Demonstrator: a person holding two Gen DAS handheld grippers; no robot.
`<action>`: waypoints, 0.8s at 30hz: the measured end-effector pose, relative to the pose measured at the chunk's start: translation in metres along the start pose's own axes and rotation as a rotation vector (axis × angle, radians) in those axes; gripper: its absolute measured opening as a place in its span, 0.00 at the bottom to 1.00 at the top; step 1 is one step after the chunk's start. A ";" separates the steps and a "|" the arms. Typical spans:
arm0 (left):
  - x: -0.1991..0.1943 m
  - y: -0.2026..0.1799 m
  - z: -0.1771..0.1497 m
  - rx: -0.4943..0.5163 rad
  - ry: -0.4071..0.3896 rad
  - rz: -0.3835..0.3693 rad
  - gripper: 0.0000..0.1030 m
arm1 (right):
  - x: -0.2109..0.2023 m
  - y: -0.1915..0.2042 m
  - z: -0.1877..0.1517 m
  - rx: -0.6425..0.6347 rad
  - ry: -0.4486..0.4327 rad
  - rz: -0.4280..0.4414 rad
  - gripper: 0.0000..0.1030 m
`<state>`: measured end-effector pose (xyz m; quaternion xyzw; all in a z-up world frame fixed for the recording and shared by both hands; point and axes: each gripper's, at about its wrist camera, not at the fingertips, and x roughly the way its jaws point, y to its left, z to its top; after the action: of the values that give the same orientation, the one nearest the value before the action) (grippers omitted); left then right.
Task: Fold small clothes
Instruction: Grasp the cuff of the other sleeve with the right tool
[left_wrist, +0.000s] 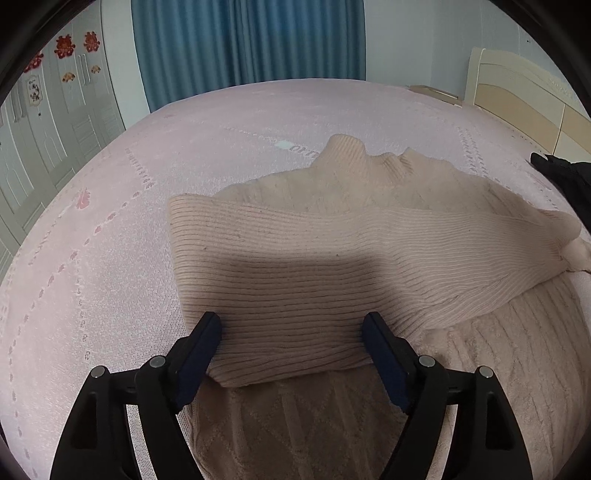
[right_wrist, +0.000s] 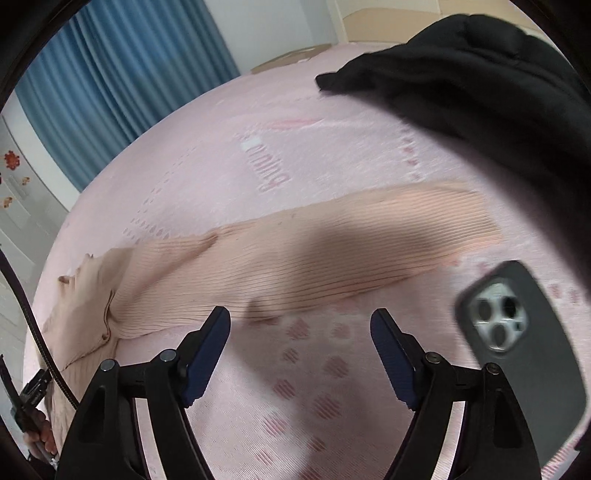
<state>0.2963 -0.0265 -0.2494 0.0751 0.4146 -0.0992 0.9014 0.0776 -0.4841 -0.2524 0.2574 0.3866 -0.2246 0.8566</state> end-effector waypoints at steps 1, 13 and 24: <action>0.000 0.000 0.000 0.000 0.000 0.000 0.76 | 0.005 0.000 0.000 0.006 0.006 0.005 0.75; 0.002 0.005 0.000 -0.015 0.002 -0.032 0.78 | 0.026 -0.026 0.023 0.157 -0.034 -0.039 0.70; 0.001 0.007 -0.001 -0.023 0.002 -0.052 0.80 | 0.031 -0.042 0.052 0.174 -0.083 -0.173 0.54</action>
<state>0.2984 -0.0200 -0.2505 0.0540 0.4185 -0.1179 0.8989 0.0997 -0.5538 -0.2582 0.2870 0.3507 -0.3407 0.8238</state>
